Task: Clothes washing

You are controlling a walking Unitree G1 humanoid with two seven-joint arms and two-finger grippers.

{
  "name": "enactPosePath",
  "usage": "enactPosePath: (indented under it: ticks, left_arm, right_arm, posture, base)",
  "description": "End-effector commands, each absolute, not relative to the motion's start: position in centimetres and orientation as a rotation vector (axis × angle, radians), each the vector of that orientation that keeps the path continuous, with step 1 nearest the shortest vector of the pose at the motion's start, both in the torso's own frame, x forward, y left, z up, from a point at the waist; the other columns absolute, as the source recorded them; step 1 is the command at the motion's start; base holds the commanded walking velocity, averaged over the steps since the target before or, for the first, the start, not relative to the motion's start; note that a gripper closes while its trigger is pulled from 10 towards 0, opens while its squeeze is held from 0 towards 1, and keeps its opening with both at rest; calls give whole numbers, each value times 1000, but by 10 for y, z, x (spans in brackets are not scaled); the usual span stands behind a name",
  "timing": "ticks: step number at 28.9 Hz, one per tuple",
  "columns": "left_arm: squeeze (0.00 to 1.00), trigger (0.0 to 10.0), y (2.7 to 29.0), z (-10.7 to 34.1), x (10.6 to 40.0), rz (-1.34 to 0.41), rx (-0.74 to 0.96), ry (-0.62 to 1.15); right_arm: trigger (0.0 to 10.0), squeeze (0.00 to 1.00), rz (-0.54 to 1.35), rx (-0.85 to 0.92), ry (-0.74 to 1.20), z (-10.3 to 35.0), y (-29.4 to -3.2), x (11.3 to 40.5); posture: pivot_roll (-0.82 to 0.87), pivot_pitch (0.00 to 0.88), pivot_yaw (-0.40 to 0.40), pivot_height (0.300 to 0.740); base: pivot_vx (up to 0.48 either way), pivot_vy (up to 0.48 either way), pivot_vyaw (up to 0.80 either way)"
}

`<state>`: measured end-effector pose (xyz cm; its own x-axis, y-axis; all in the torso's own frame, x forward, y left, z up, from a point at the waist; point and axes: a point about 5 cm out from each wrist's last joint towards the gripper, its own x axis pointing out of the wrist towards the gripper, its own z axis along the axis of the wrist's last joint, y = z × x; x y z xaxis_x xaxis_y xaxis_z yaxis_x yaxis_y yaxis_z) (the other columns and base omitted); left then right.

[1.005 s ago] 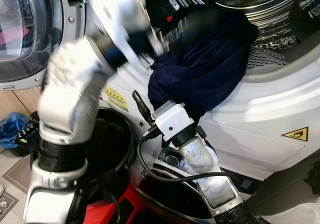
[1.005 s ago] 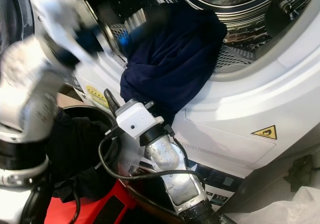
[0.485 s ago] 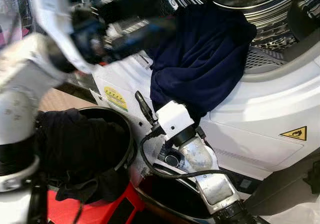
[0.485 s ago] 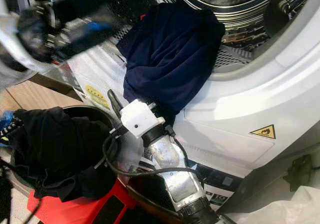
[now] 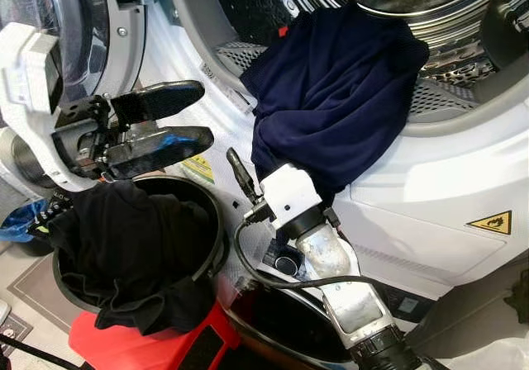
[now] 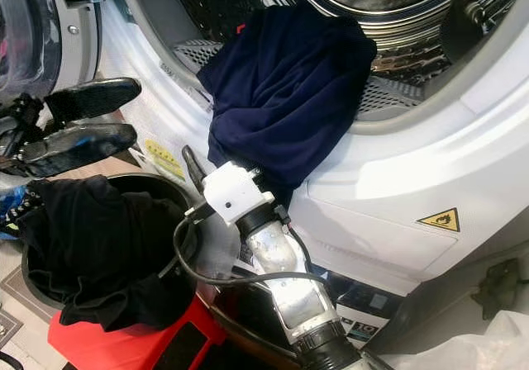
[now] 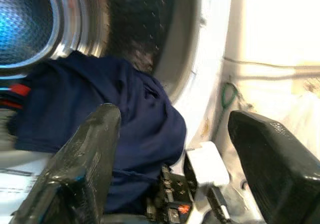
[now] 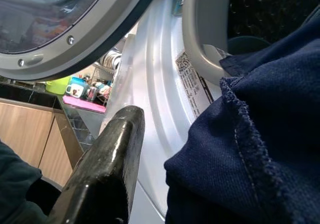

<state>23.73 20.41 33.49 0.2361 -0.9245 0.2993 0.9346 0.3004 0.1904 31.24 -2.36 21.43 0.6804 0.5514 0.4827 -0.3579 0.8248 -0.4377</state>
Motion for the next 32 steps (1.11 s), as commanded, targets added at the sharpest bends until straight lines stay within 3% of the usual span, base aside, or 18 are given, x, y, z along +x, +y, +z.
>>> enactPosePath:
  ticks: [1,10,14,16,21,29,32]
  left_arm:
    - [0,10000,209,337,228,-1275,-34,-436]
    - [0,10000,225,302,223,-1155,-108,-347]
    - [0,10000,239,282,233,-977,-142,-325]
    - [0,10000,250,271,244,-807,-135,-321]
    - [0,10000,265,248,258,-621,-129,-271]
    - [0,10000,239,151,273,-645,-109,38]
    - [0,10000,238,140,279,-599,-107,46]
  right_arm:
    - [10000,0,513,-300,-653,217,-24,314]
    - [10000,0,505,-299,-648,216,-25,317]
    - [10000,0,505,-299,-645,215,-25,319]
    - [10000,0,506,-299,-644,214,-27,319]
    - [10000,0,507,-306,-642,213,-28,320]
    - [10000,0,493,-310,-654,216,-29,323]
    - [10000,0,492,-312,-661,218,-30,323]
  posture:
    - [131,142,30,740]
    - [143,143,29,740]
    - [146,143,28,740]
    - [150,141,21,740]
    - [149,137,20,740]
    - [129,117,19,740]
    - [121,114,19,740]
  base:
    - [0,0,0]
    - [0,0,0]
    - [0,0,0]
    - [0,0,0]
    - [0,0,0]
    - [0,0,0]
    - [0,0,0]
